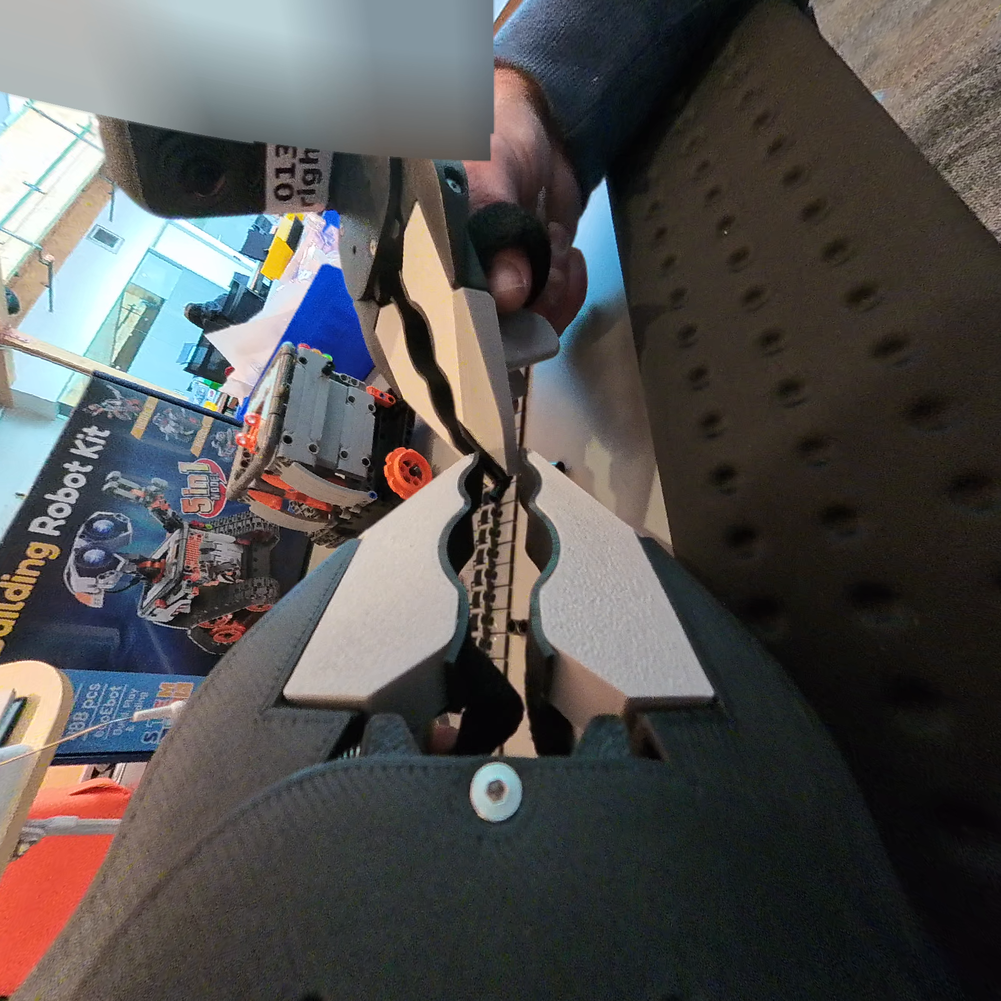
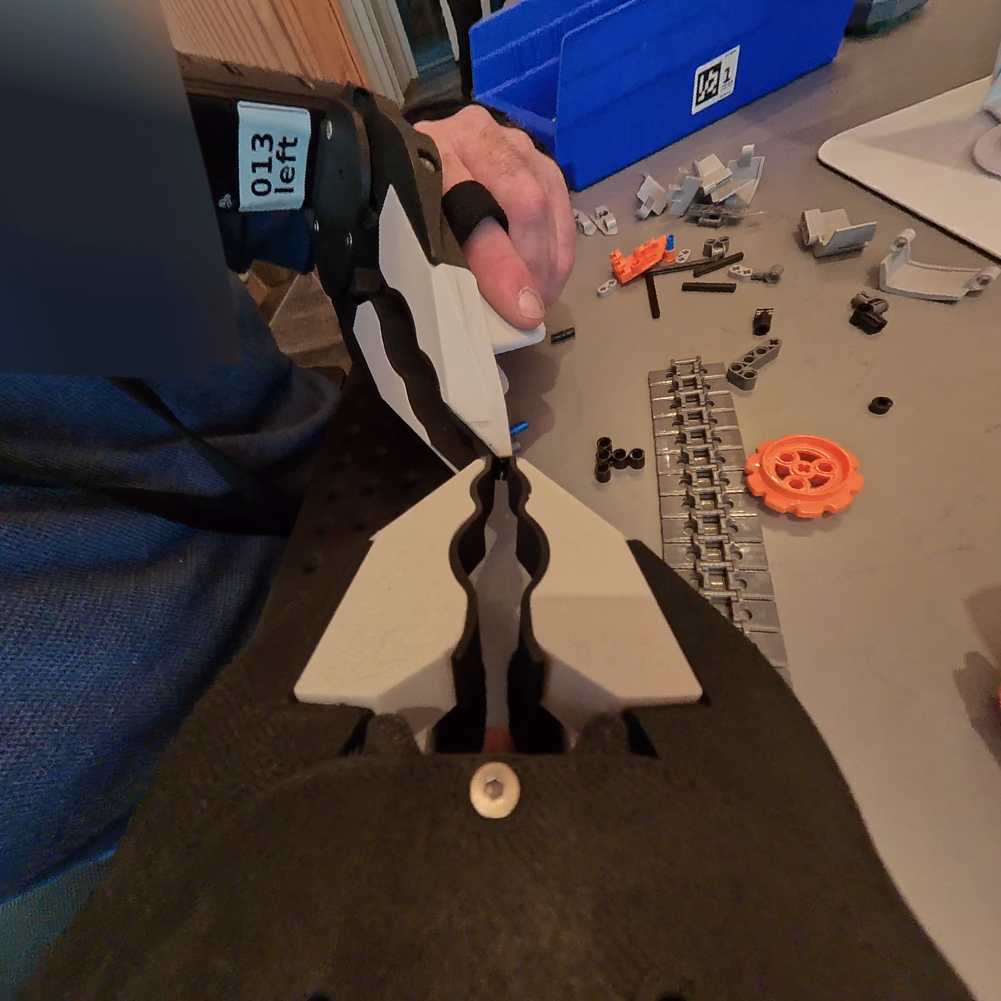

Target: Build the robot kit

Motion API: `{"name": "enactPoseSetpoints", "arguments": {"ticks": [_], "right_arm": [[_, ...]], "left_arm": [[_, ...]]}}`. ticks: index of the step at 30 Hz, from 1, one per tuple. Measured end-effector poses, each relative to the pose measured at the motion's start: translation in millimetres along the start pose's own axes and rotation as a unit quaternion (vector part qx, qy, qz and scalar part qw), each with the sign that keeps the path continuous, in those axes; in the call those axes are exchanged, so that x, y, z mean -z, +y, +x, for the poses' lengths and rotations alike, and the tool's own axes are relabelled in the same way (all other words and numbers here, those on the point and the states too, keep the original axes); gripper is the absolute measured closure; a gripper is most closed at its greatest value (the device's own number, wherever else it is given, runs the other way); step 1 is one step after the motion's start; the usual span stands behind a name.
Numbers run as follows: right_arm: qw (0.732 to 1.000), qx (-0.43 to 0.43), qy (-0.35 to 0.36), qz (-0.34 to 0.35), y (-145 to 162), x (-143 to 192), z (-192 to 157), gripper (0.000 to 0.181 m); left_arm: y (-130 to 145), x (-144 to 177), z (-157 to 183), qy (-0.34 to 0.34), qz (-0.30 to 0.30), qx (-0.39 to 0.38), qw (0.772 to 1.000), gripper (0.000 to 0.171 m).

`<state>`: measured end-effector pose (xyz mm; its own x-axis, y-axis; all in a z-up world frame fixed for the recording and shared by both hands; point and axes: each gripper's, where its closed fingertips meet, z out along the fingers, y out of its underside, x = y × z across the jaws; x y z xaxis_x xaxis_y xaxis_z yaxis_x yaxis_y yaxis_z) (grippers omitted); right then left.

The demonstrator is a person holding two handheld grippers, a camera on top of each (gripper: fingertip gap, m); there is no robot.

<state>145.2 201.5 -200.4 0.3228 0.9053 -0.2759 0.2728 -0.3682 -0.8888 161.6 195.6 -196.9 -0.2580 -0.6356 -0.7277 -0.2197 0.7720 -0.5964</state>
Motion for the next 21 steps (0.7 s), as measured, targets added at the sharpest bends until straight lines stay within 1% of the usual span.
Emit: {"name": "enactPoseSetpoints", "arguments": {"ticks": [8, 14, 21], "right_arm": [[0.997, -0.022, 0.003, 0.068, -17, 15, 0, 0.18], [0.996, -0.018, 0.017, 0.083, -20, 23, 5, 0.18], [0.996, -0.021, 0.021, 0.086, -21, 25, 8, 0.18]], "left_arm": [[-12, -2, -17, -0.043, 0.025, 0.018, 0.999, 0.162], [-9, -3, -26, -0.062, 0.027, 0.027, 0.997, 0.158], [-7, -4, -26, -0.058, 0.019, 0.03, 0.998, 0.163]]}}
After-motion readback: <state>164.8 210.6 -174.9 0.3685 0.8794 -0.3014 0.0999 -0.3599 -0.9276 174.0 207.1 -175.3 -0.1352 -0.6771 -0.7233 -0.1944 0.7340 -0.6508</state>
